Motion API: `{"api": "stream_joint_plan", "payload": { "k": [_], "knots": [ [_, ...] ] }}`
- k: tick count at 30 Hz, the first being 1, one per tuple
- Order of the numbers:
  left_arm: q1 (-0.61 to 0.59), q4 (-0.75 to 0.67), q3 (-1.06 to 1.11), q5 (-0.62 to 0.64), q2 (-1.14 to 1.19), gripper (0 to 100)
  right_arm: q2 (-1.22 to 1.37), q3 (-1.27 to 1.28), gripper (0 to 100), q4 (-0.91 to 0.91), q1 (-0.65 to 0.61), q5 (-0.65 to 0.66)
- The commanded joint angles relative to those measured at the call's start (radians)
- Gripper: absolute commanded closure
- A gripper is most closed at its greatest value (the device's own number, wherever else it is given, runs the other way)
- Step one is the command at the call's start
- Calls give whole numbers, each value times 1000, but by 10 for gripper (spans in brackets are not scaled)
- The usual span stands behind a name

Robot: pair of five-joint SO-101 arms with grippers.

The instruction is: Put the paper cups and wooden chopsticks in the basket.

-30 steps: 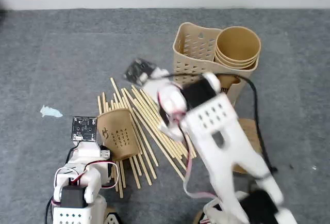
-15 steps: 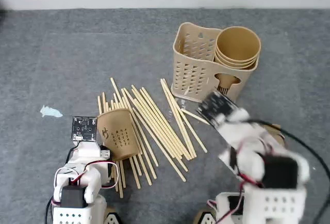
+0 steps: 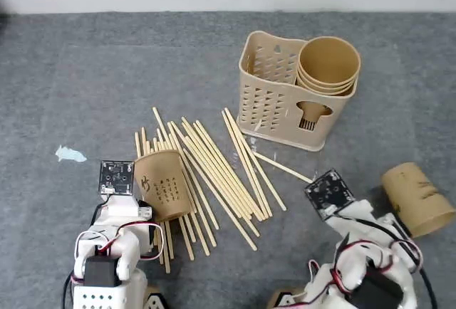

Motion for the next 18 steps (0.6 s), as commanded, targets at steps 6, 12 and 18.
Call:
{"api": "stream_joint_plan", "payload": {
  "k": [6, 12, 18],
  "knots": [
    [5, -5, -8, 8, -17, 986, 62, -2, 846, -94, 90, -304],
    [5, -5, -8, 8, -17, 986, 193, -8, 847, -108, 107, -549],
    [5, -5, -8, 8, -17, 986, 351, -58, 845, -108, 102, -766]
  ]
}}
